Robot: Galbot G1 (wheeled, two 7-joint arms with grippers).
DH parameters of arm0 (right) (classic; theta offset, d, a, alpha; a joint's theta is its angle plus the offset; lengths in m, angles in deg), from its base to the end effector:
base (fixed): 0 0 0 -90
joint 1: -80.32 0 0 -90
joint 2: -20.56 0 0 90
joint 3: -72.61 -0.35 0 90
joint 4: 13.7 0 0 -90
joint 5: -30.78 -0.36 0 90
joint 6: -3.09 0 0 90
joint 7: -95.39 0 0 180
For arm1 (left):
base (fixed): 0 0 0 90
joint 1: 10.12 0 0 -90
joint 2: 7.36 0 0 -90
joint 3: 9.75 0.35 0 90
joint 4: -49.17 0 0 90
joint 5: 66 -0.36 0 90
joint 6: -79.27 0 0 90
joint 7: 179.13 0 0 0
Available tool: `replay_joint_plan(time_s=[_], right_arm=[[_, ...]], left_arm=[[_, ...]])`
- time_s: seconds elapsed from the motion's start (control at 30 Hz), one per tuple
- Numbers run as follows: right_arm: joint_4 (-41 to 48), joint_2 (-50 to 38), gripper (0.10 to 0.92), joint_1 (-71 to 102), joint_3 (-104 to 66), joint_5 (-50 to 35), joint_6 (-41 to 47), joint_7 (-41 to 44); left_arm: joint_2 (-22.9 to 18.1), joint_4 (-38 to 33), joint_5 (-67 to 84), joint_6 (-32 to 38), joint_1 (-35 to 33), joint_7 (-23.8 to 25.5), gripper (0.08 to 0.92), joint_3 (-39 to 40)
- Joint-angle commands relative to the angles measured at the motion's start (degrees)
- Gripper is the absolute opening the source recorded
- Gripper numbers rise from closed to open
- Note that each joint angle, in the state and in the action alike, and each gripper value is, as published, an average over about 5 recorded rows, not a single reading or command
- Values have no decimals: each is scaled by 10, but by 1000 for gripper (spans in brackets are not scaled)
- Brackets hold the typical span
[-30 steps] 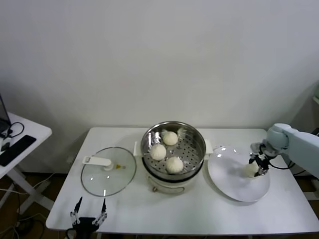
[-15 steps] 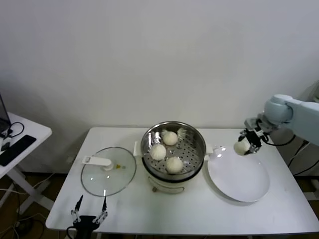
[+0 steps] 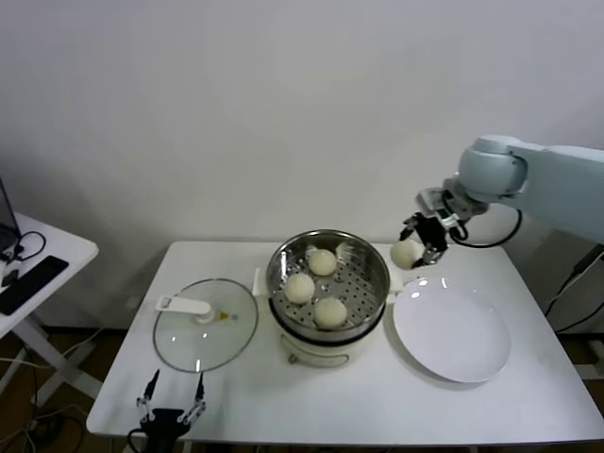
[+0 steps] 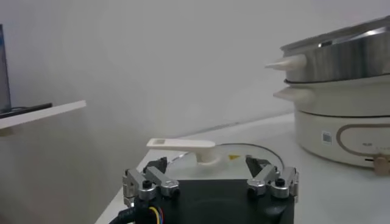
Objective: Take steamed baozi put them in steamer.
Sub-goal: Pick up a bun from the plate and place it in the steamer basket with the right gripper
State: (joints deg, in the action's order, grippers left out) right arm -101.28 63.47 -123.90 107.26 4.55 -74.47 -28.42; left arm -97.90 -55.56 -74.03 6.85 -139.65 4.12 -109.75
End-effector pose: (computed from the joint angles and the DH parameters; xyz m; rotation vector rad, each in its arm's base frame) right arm 0.5083 -0.0660 0.0044 1.3994 -1.3593 1.5933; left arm 0.0996 0.0580 -0.4180 0.0596 -2.9784 -0.3313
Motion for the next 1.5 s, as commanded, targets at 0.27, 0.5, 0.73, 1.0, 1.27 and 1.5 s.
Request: replay_joint_plan(time_s=[0.27, 0.5, 0.73, 1.0, 1.27, 1.5], right_arm=[[38, 97, 628, 142, -83, 11, 57, -44], [89, 108, 630, 197, -98, 45, 46, -37], [113, 120, 663, 223, -108, 52, 41, -33], [133, 135, 670, 236, -115, 56, 37, -31], [143, 149, 676, 220, -115, 42, 27, -24], [135, 137, 803, 173, -105, -6, 14, 10]], left_arm=[[-1, 0, -1, 0, 0, 0, 823, -3], [-2, 3, -2, 1, 3, 0, 823, -3], [-2, 8, -1, 1, 6, 0, 823, -4], [-2, 10, 0, 1, 8, 0, 823, -5], [-2, 10, -1, 3, 7, -1, 823, -7], [-2, 7, -1, 5, 4, -1, 823, -7]])
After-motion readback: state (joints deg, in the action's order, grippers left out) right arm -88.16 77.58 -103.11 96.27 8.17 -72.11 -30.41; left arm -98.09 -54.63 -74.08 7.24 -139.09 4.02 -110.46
